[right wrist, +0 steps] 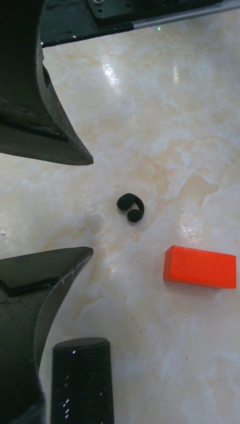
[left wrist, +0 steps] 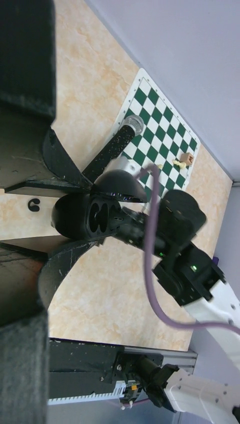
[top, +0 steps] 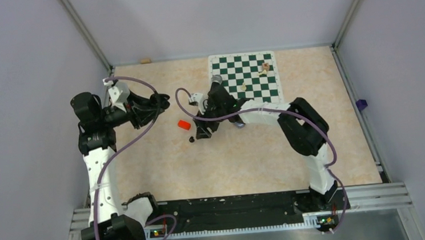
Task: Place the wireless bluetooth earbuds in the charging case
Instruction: Pick up the earbud from the center of the board.
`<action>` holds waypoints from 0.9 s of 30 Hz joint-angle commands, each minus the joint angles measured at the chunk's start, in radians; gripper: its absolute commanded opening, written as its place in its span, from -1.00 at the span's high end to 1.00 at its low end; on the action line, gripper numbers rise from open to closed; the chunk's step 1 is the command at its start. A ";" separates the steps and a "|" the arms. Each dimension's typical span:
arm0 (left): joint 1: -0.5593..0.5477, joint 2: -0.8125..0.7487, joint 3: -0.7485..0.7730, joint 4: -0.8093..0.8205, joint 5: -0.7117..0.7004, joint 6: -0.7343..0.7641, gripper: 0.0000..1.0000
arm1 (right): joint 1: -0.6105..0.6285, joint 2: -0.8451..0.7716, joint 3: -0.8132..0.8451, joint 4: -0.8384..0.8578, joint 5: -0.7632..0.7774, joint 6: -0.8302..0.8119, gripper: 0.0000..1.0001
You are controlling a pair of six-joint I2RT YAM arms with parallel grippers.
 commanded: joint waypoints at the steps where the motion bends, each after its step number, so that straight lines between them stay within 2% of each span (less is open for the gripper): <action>1: 0.006 -0.040 -0.006 0.020 0.065 0.014 1.00 | 0.039 0.108 0.153 -0.024 0.064 0.119 -0.19; 9: 0.007 -0.052 -0.012 -0.004 0.089 0.047 1.00 | 0.101 0.199 0.223 -0.088 0.189 0.118 -0.17; 15: 0.007 -0.042 0.009 -0.093 0.116 0.129 1.00 | 0.121 0.247 0.246 -0.113 0.194 0.126 -0.04; 17: 0.007 -0.032 0.021 -0.143 0.128 0.173 1.00 | 0.130 0.257 0.256 -0.123 0.211 0.123 0.01; 22: 0.008 0.008 0.080 -0.349 0.173 0.376 1.00 | 0.146 0.269 0.269 -0.150 0.250 0.103 0.32; 27: 0.011 0.045 0.116 -0.478 0.176 0.490 1.00 | 0.154 0.248 0.249 -0.161 0.262 0.097 0.36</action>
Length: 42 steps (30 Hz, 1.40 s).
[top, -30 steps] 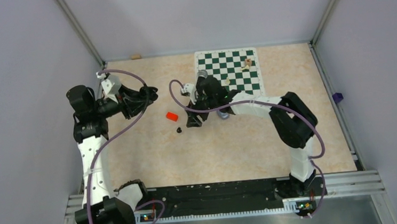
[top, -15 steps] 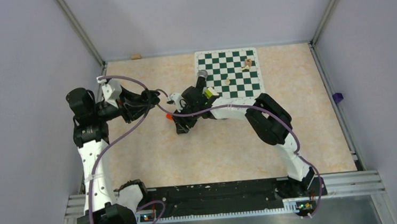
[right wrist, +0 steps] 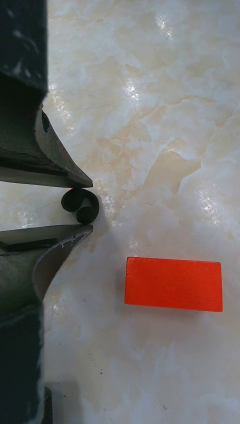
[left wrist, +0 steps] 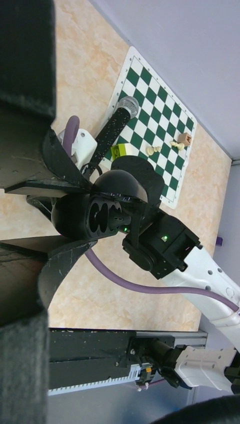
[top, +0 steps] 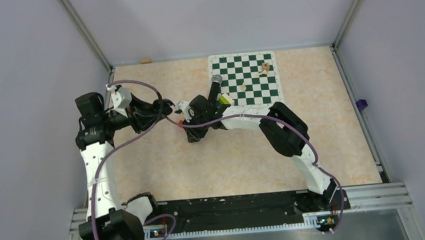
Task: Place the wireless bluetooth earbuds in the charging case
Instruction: Pick up the earbud from the center of the board, then place the earbud at the center of the board.
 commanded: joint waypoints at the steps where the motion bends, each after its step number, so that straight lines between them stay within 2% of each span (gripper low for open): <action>1: 0.008 0.020 0.060 -0.161 0.081 0.173 1.00 | 0.027 0.011 0.001 -0.053 0.042 -0.041 0.38; 7: 0.008 0.022 0.064 -0.186 0.079 0.197 1.00 | 0.028 -0.017 -0.007 -0.058 0.065 -0.075 0.63; 19: 0.008 0.039 0.067 -0.240 0.101 0.257 1.00 | -0.002 -0.250 -0.119 -0.066 0.006 -0.143 0.69; 25: 0.004 0.071 0.088 -0.297 0.100 0.294 1.00 | -0.095 -0.398 -0.238 -0.052 -0.076 -0.146 0.69; 30: -0.017 0.087 0.103 -0.315 0.076 0.301 1.00 | -0.178 -0.559 -0.384 -0.018 -0.065 -0.188 0.69; 38: -0.041 0.089 0.105 -0.315 0.067 0.303 1.00 | -0.298 -0.736 -0.564 -0.099 -0.087 -0.300 0.67; 42: -0.049 0.087 0.103 -0.315 0.067 0.304 1.00 | -0.388 -0.788 -0.607 -0.196 -0.110 -0.437 0.67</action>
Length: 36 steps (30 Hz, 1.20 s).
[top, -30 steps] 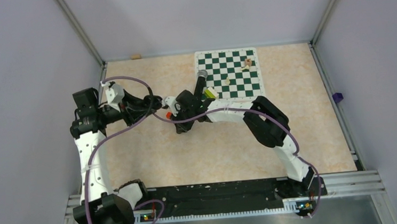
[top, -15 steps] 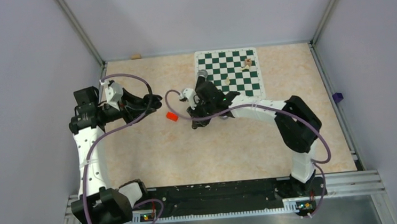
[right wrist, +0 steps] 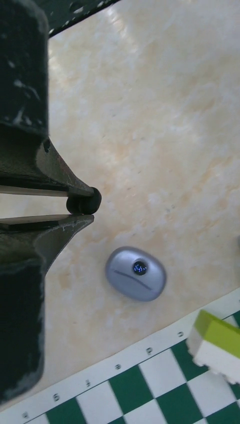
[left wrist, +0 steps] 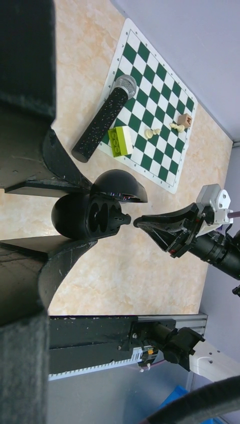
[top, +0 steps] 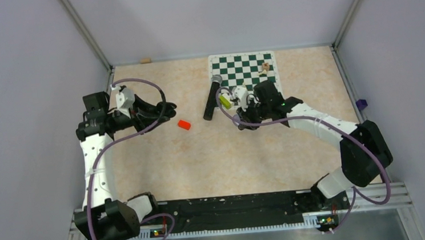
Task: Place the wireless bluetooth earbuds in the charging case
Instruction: Place the earbud at the center of the board.
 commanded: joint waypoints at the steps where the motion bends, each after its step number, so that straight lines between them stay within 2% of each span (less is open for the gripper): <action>1: -0.012 -0.003 0.034 -0.009 0.046 0.021 1.00 | -0.117 -0.074 -0.029 -0.122 -0.041 -0.206 0.67; 6: -0.020 -0.002 0.035 -0.009 0.049 0.020 1.00 | -0.250 -0.065 -0.017 -0.281 -0.059 -0.440 0.67; 10: -0.024 -0.007 0.035 -0.009 0.049 0.019 1.00 | -0.294 0.008 -0.014 -0.384 -0.042 -0.603 0.68; 15: -0.026 -0.010 0.035 -0.009 0.051 0.016 1.00 | -0.295 0.144 0.017 -0.430 -0.053 -0.664 0.67; 20: -0.026 -0.006 0.035 -0.008 0.053 0.018 1.00 | -0.294 0.226 0.033 -0.380 -0.055 -0.675 0.61; 23: -0.026 0.000 0.035 -0.008 0.054 0.019 1.00 | -0.295 0.243 0.047 -0.372 -0.040 -0.663 0.45; 29: -0.033 0.017 0.033 -0.008 0.050 0.024 1.00 | -0.295 0.177 0.034 -0.337 -0.011 -0.646 -0.01; 36: -0.035 0.007 0.033 -0.009 0.049 0.024 1.00 | -0.298 0.040 0.004 -0.318 0.008 -0.616 -0.27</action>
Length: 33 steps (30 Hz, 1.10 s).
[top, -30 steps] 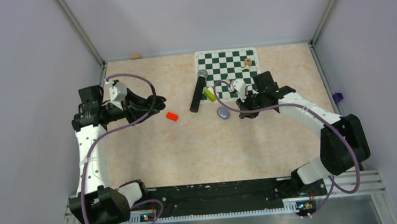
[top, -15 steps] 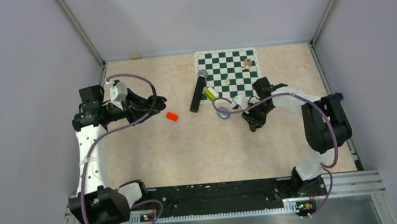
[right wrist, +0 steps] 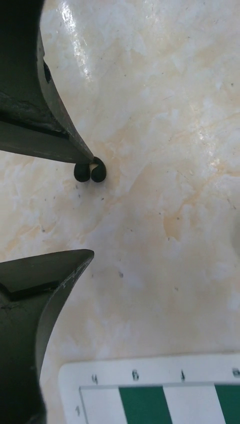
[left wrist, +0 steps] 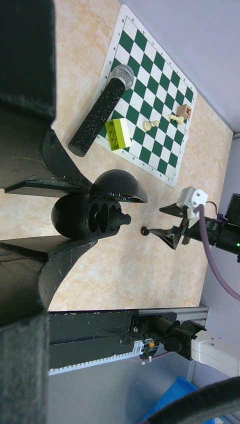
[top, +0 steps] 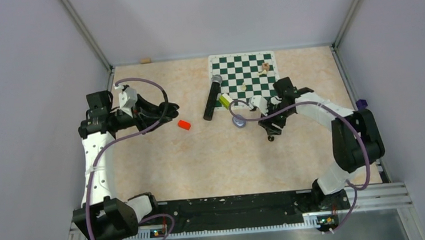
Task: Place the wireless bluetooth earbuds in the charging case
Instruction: Place the earbud at the center of the board, then pick up the earbud from the center of the board.
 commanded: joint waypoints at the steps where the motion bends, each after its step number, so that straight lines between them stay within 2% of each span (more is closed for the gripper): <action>1: -0.004 -0.013 0.031 -0.007 0.049 0.017 1.00 | -0.005 -0.135 -0.016 0.031 -0.003 0.014 -0.29; 3: -0.004 -0.016 0.030 -0.008 0.051 0.017 1.00 | -0.011 -0.173 -0.026 0.004 -0.034 0.008 -0.32; 6: -0.005 -0.022 0.031 -0.008 0.055 0.016 1.00 | -0.018 -0.191 -0.024 -0.125 -0.132 -0.041 -0.43; 11: -0.005 -0.029 0.031 -0.008 0.058 0.015 1.00 | -0.020 -0.106 0.015 -0.255 -0.226 -0.003 -0.44; 19: -0.004 -0.030 0.029 -0.007 0.059 0.015 1.00 | -0.029 -0.062 0.010 -0.184 -0.187 0.146 -0.45; 33: -0.004 -0.024 0.026 -0.007 0.060 0.019 1.00 | -0.029 -0.031 -0.020 -0.165 -0.183 0.150 -0.39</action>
